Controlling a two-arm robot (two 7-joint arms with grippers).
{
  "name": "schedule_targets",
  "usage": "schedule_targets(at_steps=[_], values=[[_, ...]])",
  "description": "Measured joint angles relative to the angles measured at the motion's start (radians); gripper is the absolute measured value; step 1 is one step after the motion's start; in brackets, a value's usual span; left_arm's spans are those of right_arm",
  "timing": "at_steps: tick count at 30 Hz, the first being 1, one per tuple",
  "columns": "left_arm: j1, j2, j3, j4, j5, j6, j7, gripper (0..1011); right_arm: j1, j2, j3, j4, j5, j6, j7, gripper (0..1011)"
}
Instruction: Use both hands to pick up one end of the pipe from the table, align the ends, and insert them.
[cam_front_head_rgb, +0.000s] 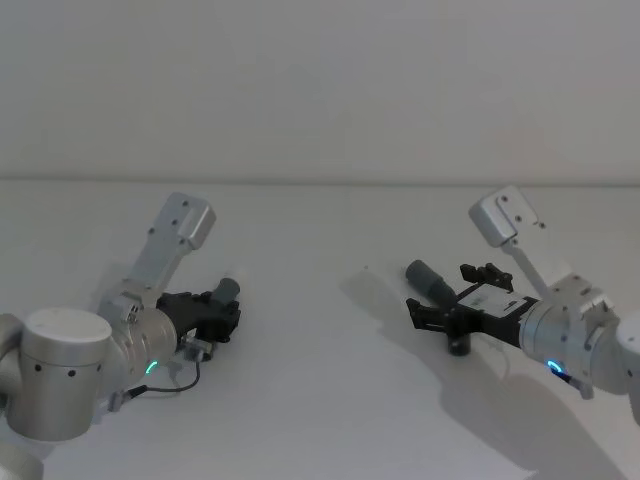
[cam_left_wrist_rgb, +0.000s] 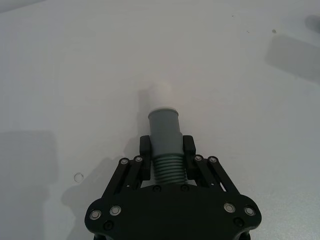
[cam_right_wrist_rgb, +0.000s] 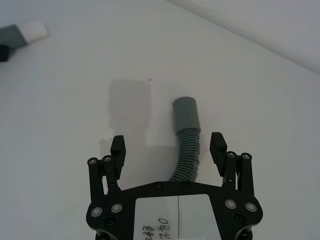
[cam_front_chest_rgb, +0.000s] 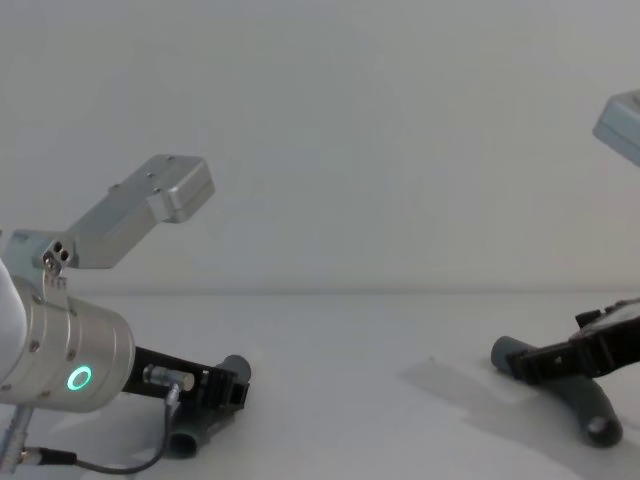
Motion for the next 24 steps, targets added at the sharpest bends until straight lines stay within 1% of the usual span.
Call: schedule_targets(at_steps=[8,15,24], values=[[0.0,0.0,0.0,0.0,0.0,0.0,0.0,368,0.044,0.006,-0.005,0.053,-0.006,0.038,0.029,1002],[0.0,0.0,0.0,0.0,0.0,0.0,0.0,368,0.06,0.002,-0.005,0.086,-0.007,0.047,0.043,1001],[0.0,0.0,0.0,0.0,0.0,0.0,0.0,368,0.079,-0.017,-0.004,0.137,-0.006,0.05,0.057,1001]])
